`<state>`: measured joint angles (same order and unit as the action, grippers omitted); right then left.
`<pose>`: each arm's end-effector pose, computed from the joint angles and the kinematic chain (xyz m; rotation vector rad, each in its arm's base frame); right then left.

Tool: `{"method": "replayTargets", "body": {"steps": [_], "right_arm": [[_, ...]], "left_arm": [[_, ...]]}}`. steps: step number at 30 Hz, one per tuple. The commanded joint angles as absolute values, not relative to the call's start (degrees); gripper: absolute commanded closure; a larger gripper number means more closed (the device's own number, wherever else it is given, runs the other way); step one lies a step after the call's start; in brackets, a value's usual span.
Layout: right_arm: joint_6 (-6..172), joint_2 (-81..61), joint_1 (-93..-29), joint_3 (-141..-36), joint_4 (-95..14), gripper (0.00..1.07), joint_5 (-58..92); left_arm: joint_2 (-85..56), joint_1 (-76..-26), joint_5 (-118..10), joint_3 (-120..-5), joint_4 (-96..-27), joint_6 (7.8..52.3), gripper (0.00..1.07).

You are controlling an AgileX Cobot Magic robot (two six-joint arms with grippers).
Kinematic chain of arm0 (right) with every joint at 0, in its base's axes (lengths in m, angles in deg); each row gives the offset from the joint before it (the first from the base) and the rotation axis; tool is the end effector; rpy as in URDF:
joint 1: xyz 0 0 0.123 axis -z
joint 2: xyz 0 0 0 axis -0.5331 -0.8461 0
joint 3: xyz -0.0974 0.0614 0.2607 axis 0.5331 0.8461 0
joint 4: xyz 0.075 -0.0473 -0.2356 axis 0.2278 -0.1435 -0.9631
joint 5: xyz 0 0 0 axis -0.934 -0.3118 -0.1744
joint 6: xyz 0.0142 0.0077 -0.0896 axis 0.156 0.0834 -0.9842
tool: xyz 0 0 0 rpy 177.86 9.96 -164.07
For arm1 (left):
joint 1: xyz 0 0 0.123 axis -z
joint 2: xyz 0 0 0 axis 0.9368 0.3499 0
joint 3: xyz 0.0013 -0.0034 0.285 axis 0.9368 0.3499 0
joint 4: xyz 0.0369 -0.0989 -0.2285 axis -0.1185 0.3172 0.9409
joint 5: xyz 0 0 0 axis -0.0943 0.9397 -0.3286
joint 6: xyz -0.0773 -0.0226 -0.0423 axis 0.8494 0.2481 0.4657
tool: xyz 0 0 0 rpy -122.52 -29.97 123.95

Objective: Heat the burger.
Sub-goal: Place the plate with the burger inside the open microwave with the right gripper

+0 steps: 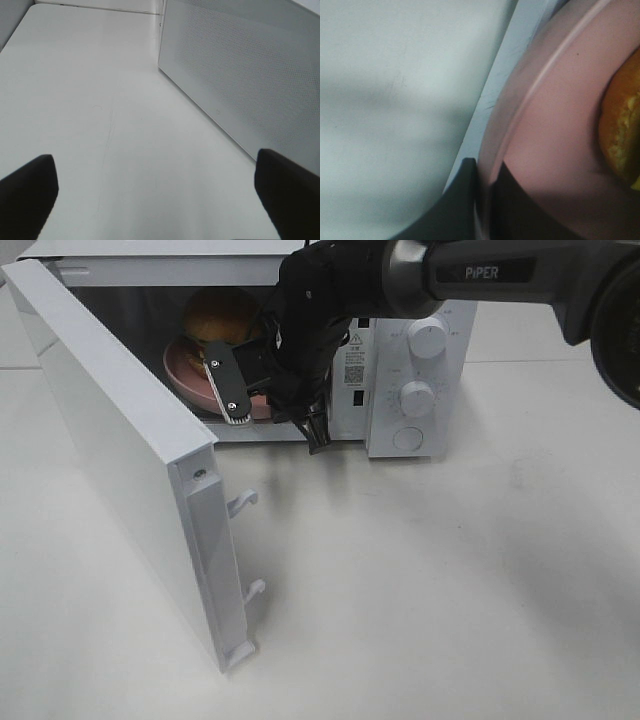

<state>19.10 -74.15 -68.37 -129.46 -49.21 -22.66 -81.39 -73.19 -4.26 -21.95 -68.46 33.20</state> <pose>0.4209 0.2973 0.1693 -2.1077 1.4746 -0.3826 -0.0027 -0.0108 0.2825 -0.0486 2.0536 -0.1132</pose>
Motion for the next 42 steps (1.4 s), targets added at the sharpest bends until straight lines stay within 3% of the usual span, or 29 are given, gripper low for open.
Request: {"method": "replayTargets", "body": {"steps": [1, 10, 16, 23, 25, 26, 28, 42], "right_arm": [[20.0, -74.4, -68.0, -131.8, -50.9, 1.07, -20.5], [20.8, -76.3, -68.0, -134.0, -52.2, 1.07, -18.0], [20.7, -77.8, -68.0, -135.6, -52.2, 1.01, -17.0], [20.8, -78.3, -68.0, -135.6, -52.1, 0.9, -15.8], [20.8, -78.3, -68.0, -135.6, -52.0, 0.75, -14.6], [20.8, -78.3, -68.0, -135.6, -52.0, 0.75, -14.6], [20.8, -78.3, -68.0, -135.6, -50.8, 0.66, -15.1], [21.2, -76.4, -68.0, -131.4, -48.0, 0.54, -17.5]], "left_arm": [[-81.5, -73.3, -4.1, -21.8, -68.1, 33.1, 0.07], [-81.5, -73.3, -4.1, -21.8, -68.1, 33.1, 0.07], [-81.5, -73.3, -4.1, -21.8, -68.1, 33.1, 0.07], [-81.5, -73.3, -4.1, -21.8, -68.1, 33.1, 0.07], [-81.5, -73.3, -4.1, -21.8, -68.1, 33.1, 0.07], [-81.5, -73.3, -4.1, -21.8, -68.1, 33.1, 0.07], [-81.5, -73.3, -4.1, -21.8, -68.1, 33.1, 0.07], [-81.5, -73.3, -4.1, -21.8, -68.1, 33.1, 0.07]]}}
